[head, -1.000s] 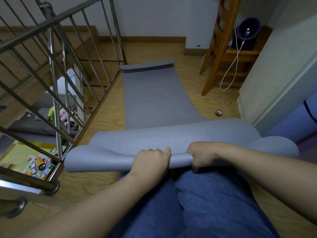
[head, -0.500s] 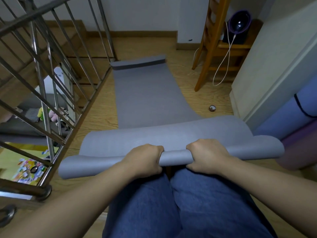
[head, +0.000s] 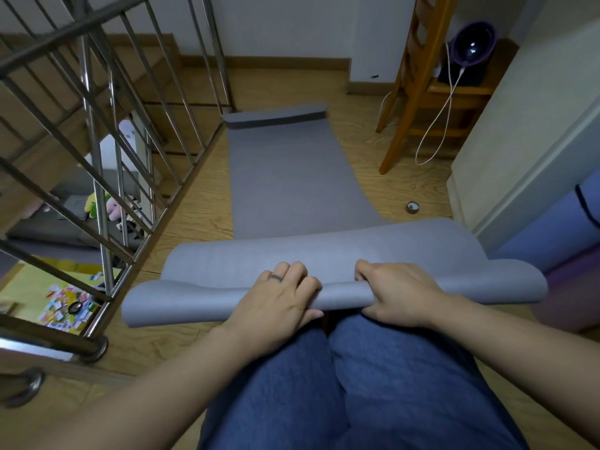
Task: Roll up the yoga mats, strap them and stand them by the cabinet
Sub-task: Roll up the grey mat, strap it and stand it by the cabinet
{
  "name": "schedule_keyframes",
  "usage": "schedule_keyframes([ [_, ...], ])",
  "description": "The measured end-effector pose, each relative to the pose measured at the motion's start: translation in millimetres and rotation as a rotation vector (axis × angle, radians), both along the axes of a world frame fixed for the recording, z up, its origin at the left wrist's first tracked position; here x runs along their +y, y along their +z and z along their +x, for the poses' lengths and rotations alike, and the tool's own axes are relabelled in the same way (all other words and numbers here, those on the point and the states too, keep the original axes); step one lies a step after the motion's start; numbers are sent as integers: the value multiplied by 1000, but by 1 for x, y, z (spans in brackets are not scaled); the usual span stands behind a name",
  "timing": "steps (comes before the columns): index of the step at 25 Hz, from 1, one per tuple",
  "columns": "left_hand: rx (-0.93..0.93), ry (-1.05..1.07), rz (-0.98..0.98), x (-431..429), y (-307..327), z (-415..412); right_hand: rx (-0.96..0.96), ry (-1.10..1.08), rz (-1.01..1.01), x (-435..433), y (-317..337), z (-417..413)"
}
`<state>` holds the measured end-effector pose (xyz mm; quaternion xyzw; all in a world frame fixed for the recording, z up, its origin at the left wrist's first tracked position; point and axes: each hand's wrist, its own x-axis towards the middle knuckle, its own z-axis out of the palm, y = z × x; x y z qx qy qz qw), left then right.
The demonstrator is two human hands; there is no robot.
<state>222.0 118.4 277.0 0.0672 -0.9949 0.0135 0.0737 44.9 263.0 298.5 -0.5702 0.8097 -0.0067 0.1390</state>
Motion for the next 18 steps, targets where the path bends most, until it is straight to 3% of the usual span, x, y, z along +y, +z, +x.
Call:
schedule_keyframes([
  [6,-236,3,191,-5,7,-6,130,242,-373,19,-19,-5],
  [8,-274,28,313,-11,11,-11,20,253,-398,17,-20,-11],
  [11,-289,81,476,-19,17,-17,-293,127,-320,3,-10,-24],
  [12,-276,92,436,-19,18,-16,-389,67,-260,-3,-6,-28],
  [15,-261,104,76,-5,9,-8,-622,-47,-62,-17,2,-39],
  [18,-265,203,-17,4,4,-6,-695,-61,82,-30,8,-45],
])
